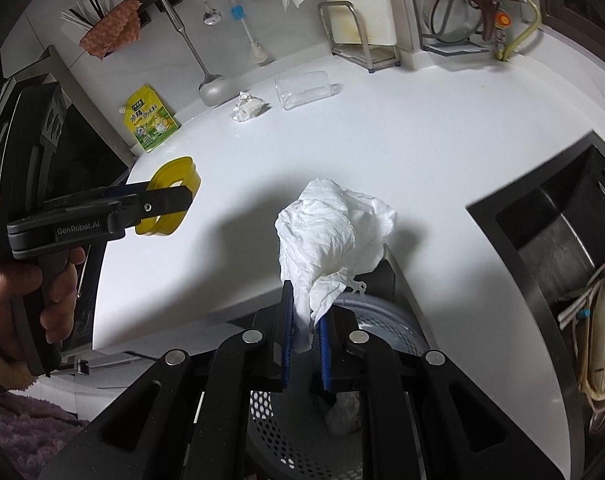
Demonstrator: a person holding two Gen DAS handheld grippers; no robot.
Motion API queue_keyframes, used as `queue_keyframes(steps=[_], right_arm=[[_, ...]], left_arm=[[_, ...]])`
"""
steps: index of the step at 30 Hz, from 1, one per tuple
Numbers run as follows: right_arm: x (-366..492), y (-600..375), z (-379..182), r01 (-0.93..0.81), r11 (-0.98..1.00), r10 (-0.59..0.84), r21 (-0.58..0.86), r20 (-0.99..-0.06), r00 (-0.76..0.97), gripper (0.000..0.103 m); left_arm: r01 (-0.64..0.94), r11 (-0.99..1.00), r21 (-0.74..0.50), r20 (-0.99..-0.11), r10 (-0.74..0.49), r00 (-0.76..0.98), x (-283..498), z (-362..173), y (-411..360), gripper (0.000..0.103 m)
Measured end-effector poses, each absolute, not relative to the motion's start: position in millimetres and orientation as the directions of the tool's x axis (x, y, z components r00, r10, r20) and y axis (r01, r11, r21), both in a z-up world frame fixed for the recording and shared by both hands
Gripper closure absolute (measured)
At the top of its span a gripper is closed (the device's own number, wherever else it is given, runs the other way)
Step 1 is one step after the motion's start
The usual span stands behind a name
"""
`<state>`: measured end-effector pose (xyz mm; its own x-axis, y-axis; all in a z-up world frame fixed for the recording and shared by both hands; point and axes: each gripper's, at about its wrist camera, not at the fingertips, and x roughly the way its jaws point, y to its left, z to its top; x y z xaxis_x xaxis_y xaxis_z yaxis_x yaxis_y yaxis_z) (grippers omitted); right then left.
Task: Collect trash
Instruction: 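Carry the yellow lid and white tissue over the grey mesh bin with both tools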
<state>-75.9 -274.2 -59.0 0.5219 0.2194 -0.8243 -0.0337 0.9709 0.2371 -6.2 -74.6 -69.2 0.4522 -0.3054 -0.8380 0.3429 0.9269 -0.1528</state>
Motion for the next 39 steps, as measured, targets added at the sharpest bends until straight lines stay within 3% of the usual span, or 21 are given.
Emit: queue_keyframes(steps=[39], right_arm=[[-173.5,-300.8,-81.9,0.021,0.967,0.211,0.253,-0.847,0.489,0.091]], left_arm=[[0.434,0.888,-0.152,-0.858,-0.336,0.388,-95.0,-86.1,-142.9,0.037]])
